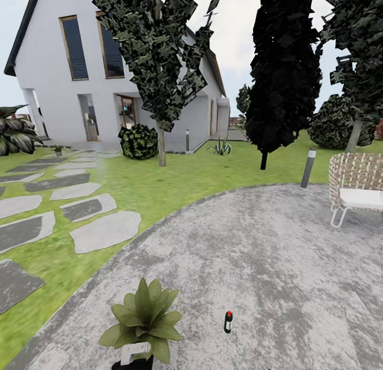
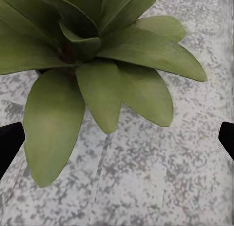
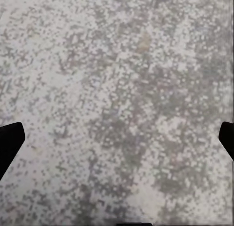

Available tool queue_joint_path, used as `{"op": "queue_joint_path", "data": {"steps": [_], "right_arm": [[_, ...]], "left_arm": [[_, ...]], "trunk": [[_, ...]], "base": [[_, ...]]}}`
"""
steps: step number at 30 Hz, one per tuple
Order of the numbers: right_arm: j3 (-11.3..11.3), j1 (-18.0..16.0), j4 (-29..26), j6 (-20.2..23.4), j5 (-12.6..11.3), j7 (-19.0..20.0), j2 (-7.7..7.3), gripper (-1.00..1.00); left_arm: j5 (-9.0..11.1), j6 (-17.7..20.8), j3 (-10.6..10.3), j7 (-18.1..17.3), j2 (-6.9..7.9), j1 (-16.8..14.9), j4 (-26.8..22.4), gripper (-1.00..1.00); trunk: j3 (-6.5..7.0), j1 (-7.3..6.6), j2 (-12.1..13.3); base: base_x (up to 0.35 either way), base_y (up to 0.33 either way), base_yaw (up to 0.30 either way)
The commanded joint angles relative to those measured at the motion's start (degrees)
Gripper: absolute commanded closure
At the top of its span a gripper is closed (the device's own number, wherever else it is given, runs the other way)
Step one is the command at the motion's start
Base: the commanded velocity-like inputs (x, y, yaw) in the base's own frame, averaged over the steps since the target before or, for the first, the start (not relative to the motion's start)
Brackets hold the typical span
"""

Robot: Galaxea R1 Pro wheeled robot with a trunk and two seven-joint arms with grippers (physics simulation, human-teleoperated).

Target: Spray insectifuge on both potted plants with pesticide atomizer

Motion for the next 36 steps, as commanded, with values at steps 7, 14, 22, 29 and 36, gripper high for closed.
{"op": "queue_joint_path", "data": {"steps": [7, 14, 22, 29, 36], "right_arm": [[-0.09, -0.05, 0.03, -0.01, -0.07, 0.03, 0.01, -1.0], [-0.07, -0.05, 0.02, 0.0, -0.07, 0.03, 0.01, -1.0], [-0.05, -0.04, 0.0, 0.0, -0.04, 0.03, 0.01, -1.0], [-0.04, -0.04, -0.01, -0.04, -0.05, 0.03, 0.01, -1.0], [0.04, -0.01, 0.55, -0.08, 0.05, 0.03, 0.01, -1.0]], "left_arm": [[0.55, 0.0, -0.03, -0.02, 0.0, -0.01, -0.02, -1.0], [0.55, -0.03, -0.03, -0.02, 0.0, -0.01, -0.02, -1.0], [0.55, -0.02, -0.03, -0.02, 0.0, -0.01, 0.0, -1.0], [0.55, -0.04, -0.03, -0.02, 0.0, -0.01, 0.0, -1.0], [0.55, -0.01, -0.03, -0.02, 0.0, -0.01, -0.02, -1.0]], "trunk": [[0.31, -0.01, -0.02], [0.67, -0.01, -0.02], [1.08, -0.01, -0.02], [1.42, -0.01, -0.02], [1.45, -0.01, -0.02]], "base": [[0.0, 0.0, -0.219], [0.0, 0.0, -0.219], [0.0, 0.0, -0.219], [0.0, 0.0, -0.202], [0.0, 0.0, -0.022]]}}
